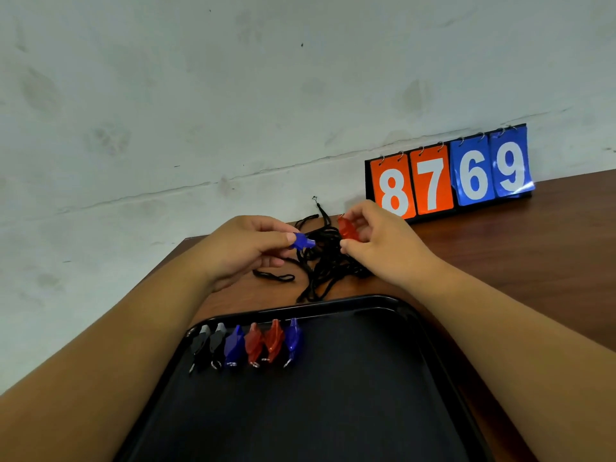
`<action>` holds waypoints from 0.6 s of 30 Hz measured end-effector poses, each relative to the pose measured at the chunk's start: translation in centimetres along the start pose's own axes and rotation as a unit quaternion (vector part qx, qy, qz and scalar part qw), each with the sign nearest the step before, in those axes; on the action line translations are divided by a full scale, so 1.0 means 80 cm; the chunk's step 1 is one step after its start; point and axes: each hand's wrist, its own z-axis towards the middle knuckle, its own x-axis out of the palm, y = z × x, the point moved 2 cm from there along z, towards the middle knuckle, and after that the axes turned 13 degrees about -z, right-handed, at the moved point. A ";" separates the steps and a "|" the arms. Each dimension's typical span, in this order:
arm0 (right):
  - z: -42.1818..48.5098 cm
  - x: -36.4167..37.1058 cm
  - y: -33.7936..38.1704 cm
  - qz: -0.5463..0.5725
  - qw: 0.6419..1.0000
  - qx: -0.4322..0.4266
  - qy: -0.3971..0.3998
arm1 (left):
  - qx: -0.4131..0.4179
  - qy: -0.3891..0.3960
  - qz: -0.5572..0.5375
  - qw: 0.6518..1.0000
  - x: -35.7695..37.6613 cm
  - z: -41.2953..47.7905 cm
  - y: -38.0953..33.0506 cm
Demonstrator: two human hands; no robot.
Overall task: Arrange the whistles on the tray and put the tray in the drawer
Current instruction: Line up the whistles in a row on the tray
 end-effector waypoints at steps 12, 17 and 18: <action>-0.012 0.016 0.028 0.036 0.996 -0.012 0.085 | -0.054 0.119 -0.101 0.986 -0.034 -0.038 0.025; -0.007 0.018 0.022 0.055 0.994 0.001 0.094 | -0.011 0.104 -0.073 0.992 -0.032 -0.034 0.039; -0.007 0.016 0.020 0.056 0.993 0.004 0.099 | -0.007 0.102 -0.078 0.992 -0.031 -0.034 0.040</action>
